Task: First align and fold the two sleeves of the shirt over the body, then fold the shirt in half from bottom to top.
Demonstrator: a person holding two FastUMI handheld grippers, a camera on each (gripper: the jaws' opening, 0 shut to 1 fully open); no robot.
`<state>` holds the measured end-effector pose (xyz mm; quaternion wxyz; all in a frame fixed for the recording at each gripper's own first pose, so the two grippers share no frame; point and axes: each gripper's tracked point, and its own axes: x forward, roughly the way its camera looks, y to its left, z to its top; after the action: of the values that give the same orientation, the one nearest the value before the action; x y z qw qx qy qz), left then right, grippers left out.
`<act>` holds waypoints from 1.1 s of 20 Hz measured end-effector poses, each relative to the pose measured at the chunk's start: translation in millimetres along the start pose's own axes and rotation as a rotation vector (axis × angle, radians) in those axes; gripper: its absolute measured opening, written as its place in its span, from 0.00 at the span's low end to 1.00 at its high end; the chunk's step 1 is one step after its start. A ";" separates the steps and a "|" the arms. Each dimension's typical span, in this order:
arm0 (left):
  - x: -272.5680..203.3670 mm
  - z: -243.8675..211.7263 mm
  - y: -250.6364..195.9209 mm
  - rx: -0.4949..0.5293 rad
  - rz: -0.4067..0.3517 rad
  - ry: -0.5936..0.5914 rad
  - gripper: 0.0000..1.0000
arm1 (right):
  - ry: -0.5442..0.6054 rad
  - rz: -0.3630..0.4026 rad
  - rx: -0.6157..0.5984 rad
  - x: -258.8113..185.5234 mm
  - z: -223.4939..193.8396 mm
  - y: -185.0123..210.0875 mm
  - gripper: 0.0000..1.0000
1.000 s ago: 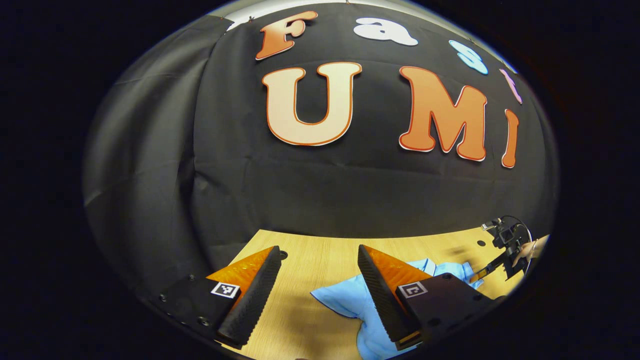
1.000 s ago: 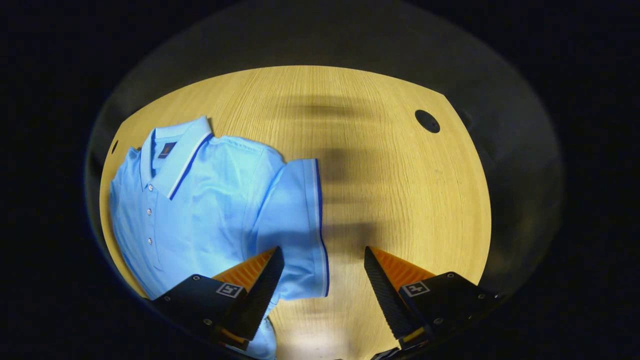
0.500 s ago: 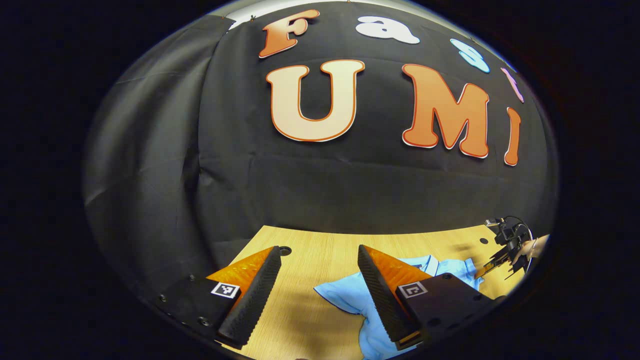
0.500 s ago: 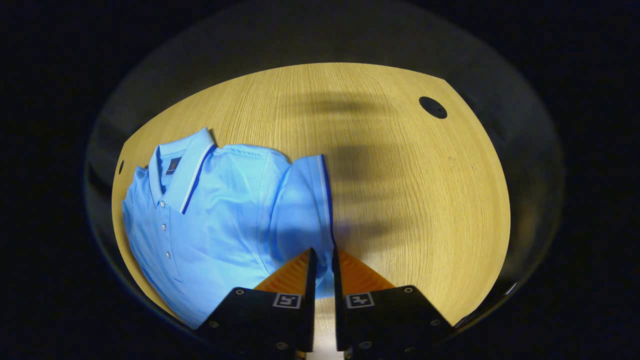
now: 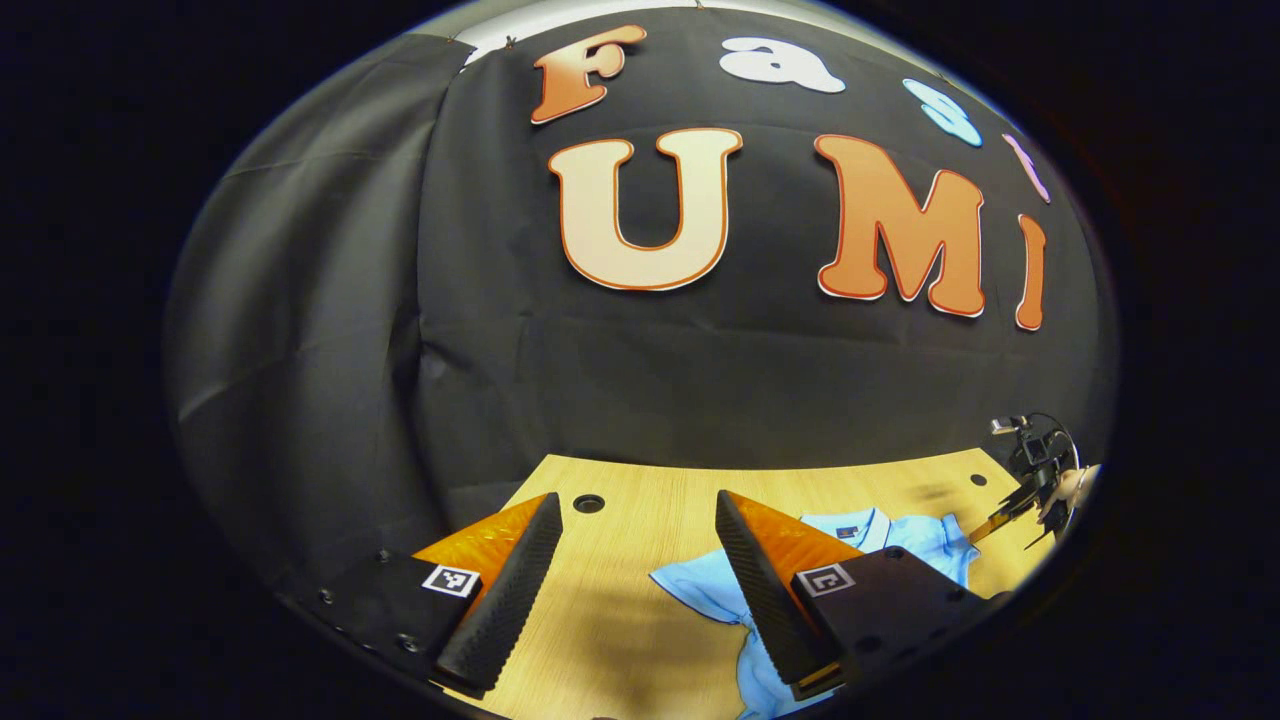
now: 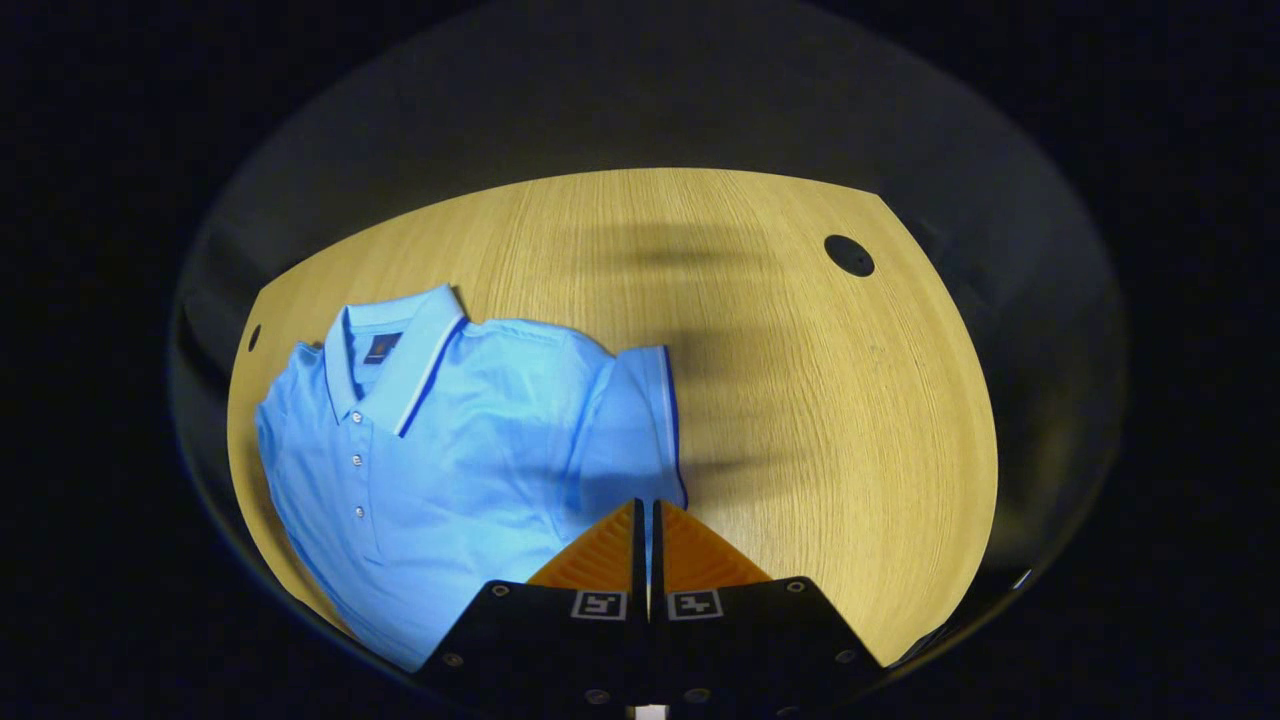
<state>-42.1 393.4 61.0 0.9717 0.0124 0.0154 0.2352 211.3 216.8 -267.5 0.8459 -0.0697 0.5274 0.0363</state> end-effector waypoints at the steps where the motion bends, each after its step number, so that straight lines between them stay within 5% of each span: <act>1: -1.5 -1.8 1.5 -0.006 -0.005 -0.001 0.99 | -0.008 0.007 -0.008 -4.2 0.7 4.2 0.00; 5: 1.9 -5.0 12.1 0.012 -0.033 0.004 0.99 | 0.009 -0.074 0.023 5.5 -0.7 -15.7 0.01; 8: 6.8 -4.1 18.9 0.030 -0.038 0.011 0.99 | 0.029 -0.061 0.104 6.4 2.9 -25.7 0.09; 10: 11.1 -9.5 15.6 0.034 -0.052 0.024 0.99 | 0.044 -0.050 0.127 5.4 0.6 -28.9 0.31; 13: 18.5 -8.7 10.2 0.056 -0.065 0.029 0.99 | 0.087 -0.058 0.136 14.4 -6.1 -31.8 0.81; 15: 22.1 -7.1 5.7 0.071 -0.073 0.029 0.99 | 0.109 -0.057 0.127 21.4 -10.7 -29.7 0.90; 20: 32.0 -19.1 4.5 0.054 -0.073 0.062 1.00 | 0.156 -0.049 0.108 36.7 -21.6 -17.3 0.92; 22: 34.8 -22.3 8.7 0.054 -0.064 0.073 1.00 | 0.151 -0.048 0.102 35.0 -19.1 -12.0 0.76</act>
<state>-15.9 417.4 38.2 0.9769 0.0295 0.0576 0.2039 211.4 201.6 -306.3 0.8067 -0.0415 0.5892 -0.0163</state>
